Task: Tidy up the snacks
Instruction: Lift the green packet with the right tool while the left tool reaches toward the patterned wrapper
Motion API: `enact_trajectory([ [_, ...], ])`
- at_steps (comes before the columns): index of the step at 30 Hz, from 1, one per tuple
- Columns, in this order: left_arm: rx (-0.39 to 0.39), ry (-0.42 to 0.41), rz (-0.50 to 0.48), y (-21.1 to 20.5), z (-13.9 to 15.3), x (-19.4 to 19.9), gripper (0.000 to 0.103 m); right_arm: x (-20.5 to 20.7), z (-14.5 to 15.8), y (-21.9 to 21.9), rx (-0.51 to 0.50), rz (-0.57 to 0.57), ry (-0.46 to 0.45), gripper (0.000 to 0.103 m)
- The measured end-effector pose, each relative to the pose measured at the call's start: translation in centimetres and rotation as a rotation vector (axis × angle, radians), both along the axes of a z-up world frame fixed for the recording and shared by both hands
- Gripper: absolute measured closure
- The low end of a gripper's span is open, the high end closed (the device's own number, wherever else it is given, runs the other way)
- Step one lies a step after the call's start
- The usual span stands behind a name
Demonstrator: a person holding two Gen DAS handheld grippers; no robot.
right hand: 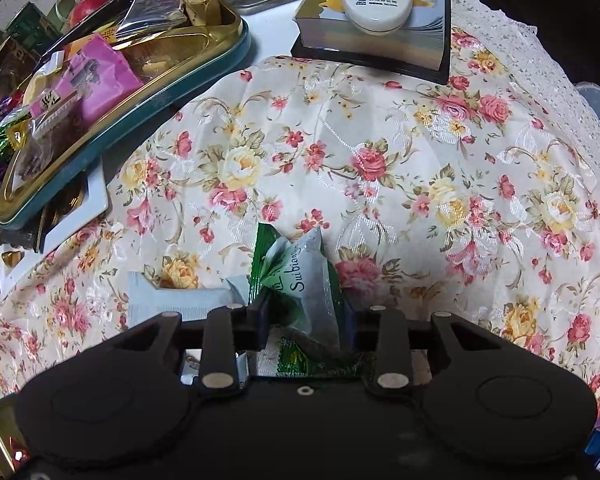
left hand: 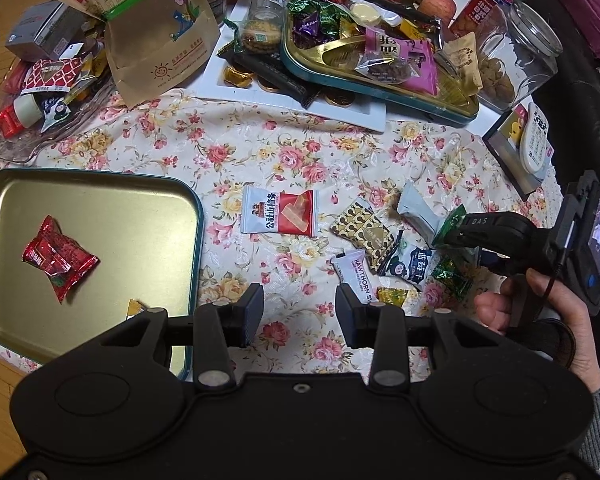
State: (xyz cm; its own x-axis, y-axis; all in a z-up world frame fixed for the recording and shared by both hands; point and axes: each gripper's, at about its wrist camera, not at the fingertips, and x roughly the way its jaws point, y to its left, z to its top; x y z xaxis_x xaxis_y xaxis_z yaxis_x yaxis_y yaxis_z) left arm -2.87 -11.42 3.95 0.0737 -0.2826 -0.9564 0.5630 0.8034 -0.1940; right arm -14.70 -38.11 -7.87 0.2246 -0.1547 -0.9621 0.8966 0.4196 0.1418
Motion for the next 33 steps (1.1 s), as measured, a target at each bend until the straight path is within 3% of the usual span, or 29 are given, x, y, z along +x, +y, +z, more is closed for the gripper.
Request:
enact_trajectory([
  [14, -0.007, -0.007, -0.017, -0.3, -0.2, 0.3, 0.056, -2.3, 2.7, -0.5, 0.043, -0.022, -0.043, 0.076],
  [24, -0.070, -0.009, 0.091, 0.4, -0.5, 2.2, 0.056, -4.7, 8.1, 0.5, 0.066, 0.000, -0.123, 0.076],
  [33, -0.046, -0.067, 0.011, -2.9, -2.6, 0.0, 0.056, -6.7, 13.5, 2.2, -0.030, 0.066, -0.218, 0.076],
])
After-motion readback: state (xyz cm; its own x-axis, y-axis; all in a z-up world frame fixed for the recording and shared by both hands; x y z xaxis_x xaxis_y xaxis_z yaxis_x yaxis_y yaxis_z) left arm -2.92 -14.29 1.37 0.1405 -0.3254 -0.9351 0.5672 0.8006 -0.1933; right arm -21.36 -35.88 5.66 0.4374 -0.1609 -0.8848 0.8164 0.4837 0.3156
